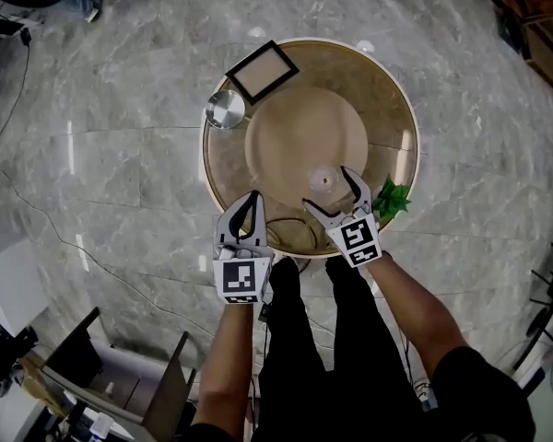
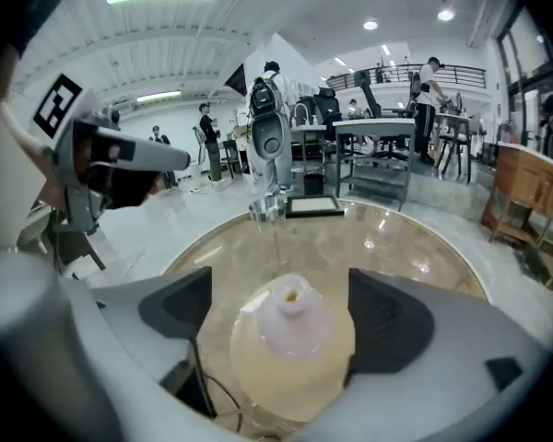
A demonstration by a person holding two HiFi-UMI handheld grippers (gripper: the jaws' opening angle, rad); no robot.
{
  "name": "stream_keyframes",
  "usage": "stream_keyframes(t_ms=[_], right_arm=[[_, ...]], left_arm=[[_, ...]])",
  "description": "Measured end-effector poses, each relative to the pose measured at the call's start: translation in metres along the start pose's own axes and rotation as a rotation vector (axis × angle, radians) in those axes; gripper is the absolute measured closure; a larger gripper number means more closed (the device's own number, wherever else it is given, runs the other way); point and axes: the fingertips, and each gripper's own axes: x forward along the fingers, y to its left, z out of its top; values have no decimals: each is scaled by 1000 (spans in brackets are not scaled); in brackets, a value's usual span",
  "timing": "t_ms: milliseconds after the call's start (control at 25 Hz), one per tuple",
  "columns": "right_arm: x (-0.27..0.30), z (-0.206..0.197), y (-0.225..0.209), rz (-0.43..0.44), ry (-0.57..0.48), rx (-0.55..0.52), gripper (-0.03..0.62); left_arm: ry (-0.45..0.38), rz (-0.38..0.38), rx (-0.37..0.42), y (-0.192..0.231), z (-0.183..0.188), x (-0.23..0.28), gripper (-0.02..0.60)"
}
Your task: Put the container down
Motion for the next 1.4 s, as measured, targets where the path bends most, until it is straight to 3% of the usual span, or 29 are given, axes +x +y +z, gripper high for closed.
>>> stream_keyframes(t_ms=[160, 280, 480, 720, 1120, 1400], right_arm=[[-56, 58, 9, -10, -70, -7, 155], [-96, 93, 10, -45, -67, 47, 168], [-162, 170, 4, -127, -202, 67, 371], [-231, 227, -11, -194, -300, 9, 594], [-325, 311, -12, -238, -400, -161, 595], [-354, 358, 18, -234, -503, -215, 595]], left_arm=[[-39, 56, -54, 11, 36, -25, 588], [-57, 38, -87, 3, 67, -46, 588], [-102, -39, -60, -23, 124, -71, 588], [-153, -37, -86, -45, 176, -103, 588], [-165, -159, -35, -119, 240, -140, 588], [-229, -147, 31, -110, 283, -159, 588]])
